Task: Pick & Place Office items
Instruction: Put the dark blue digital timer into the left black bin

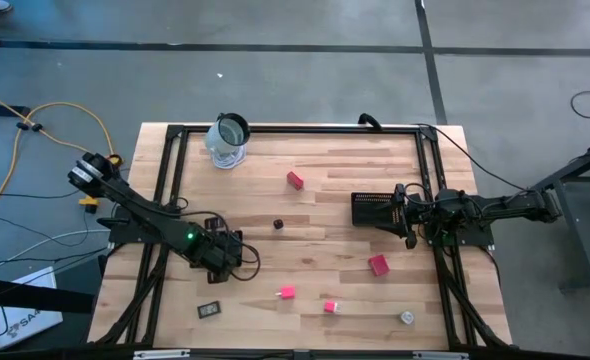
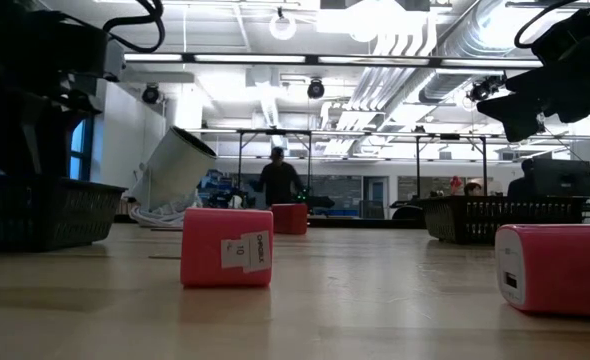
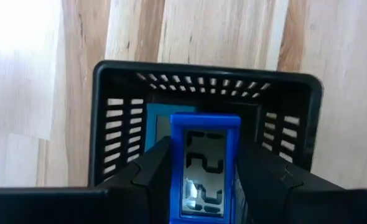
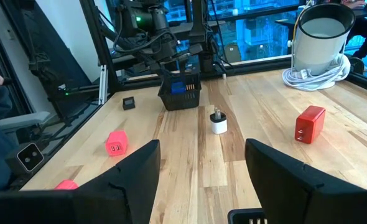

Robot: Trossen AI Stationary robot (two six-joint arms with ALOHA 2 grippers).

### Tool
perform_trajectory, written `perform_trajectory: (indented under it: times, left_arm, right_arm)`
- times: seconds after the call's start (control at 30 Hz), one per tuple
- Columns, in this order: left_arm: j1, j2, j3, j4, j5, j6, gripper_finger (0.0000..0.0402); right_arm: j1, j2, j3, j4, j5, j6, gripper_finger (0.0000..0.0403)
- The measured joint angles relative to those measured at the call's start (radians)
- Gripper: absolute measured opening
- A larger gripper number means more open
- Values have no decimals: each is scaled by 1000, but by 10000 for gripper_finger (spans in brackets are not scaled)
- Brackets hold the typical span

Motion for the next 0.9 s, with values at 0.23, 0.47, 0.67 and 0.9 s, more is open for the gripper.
perform_trajectory:
  times: [0.23,0.47,0.67,0.9]
  left_arm:
    - [17,-3,-45,61,45,1,151]
    - [19,-4,-74,113,49,4,151]
    - [19,-5,-97,160,60,4,151]
    - [19,-5,-116,184,65,3,151]
  right_arm:
    - [0,0,0,0,0,0,223]
    - [0,0,0,0,0,0,223]
    - [0,0,0,0,0,0,223]
    - [0,0,0,0,0,0,223]
